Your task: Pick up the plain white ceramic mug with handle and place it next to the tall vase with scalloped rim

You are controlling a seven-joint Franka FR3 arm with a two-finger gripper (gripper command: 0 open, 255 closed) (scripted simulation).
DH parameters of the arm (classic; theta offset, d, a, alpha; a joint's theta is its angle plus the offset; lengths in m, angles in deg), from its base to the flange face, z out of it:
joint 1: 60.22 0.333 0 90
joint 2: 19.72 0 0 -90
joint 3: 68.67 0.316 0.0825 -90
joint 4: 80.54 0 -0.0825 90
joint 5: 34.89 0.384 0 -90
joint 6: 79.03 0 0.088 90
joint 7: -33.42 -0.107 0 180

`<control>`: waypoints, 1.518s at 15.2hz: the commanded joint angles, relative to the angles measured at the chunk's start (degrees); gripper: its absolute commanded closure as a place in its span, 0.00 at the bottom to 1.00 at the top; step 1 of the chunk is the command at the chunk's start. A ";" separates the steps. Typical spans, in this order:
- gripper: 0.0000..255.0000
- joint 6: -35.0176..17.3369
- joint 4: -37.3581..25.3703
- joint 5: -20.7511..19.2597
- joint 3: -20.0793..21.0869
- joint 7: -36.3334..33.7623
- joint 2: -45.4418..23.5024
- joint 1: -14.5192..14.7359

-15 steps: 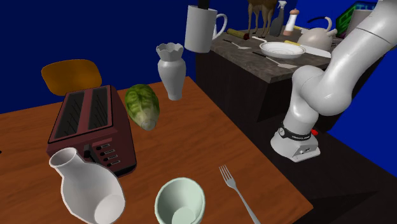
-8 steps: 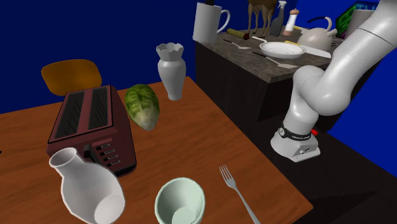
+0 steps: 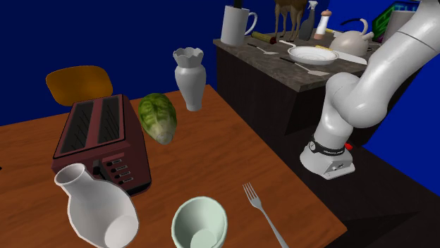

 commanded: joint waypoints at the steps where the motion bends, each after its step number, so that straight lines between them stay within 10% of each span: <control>1: 1.00 -1.42 2.05 -0.15 -0.08 0.15 0.66 -0.11; 23: 1.00 -17.90 22.54 -1.24 -0.66 0.40 4.71 -0.95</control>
